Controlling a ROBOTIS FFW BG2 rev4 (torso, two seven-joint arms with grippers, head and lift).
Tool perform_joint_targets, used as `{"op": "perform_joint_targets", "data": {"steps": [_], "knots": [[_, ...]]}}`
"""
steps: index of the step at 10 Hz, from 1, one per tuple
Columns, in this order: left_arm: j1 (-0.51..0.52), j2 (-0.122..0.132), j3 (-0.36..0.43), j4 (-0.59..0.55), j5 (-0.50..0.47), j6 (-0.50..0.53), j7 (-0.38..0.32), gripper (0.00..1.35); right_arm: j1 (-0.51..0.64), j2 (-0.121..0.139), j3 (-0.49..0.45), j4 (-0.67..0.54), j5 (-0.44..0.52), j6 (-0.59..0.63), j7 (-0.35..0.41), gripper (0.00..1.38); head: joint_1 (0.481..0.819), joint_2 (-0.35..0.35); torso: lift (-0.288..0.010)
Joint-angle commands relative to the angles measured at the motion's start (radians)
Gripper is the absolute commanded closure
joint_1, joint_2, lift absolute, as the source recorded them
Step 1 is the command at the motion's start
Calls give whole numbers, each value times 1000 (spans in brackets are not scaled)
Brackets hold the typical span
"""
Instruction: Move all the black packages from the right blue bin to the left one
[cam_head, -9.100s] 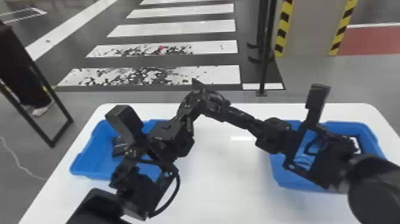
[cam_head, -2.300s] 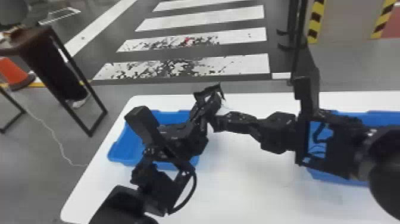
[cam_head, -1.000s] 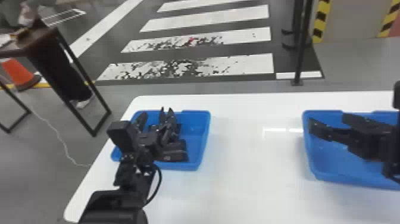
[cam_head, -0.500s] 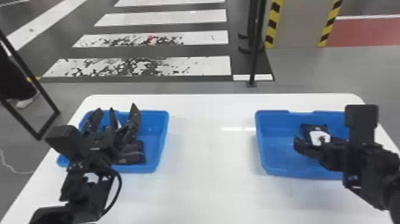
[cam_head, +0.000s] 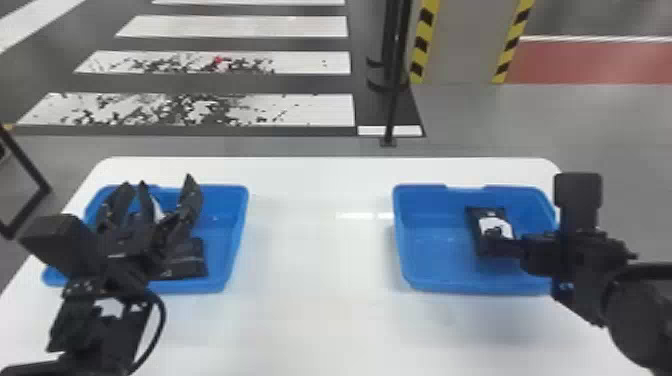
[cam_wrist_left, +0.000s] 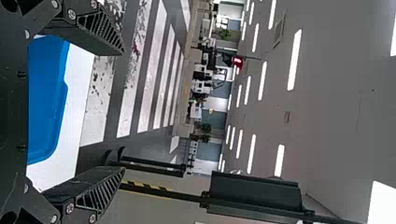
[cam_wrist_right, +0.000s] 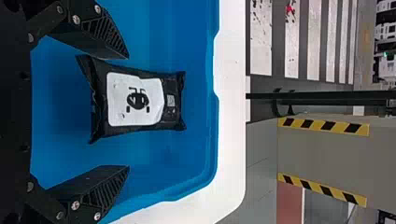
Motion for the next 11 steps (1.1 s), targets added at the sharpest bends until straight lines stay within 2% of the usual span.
{"op": "perform_joint_targets", "data": {"steps": [1, 3, 4, 5, 6, 7, 11], "knots": [[1, 0, -6, 0, 0, 5, 0, 168, -48, 0, -17, 80, -8, 0, 28, 202, 695, -8, -140], [4, 2, -6, 0, 0, 7, 0, 168, -80, 0, -23, 159, -8, -10, 69, 220, 695, -22, -140], [4, 2, -8, 0, 0, 7, 0, 168, -95, 0, -23, 183, -4, -12, 83, 328, 695, -24, -140], [4, 3, -8, 0, 0, 7, 0, 168, -110, -2, -21, 203, 4, -22, 112, 728, 695, -25, -140], [6, 2, -10, 0, 0, 15, 0, 168, -107, -4, -23, 215, -28, -64, 134, 1134, 695, -25, -140], [6, 3, -12, 0, 2, 20, 0, 168, -100, -4, -21, 213, -67, -71, 144, 1142, 695, -22, -140], [4, 3, -14, 0, 4, 17, 0, 168, -110, -5, -23, 284, -117, -69, 174, 1170, 695, -2, -140]]}}
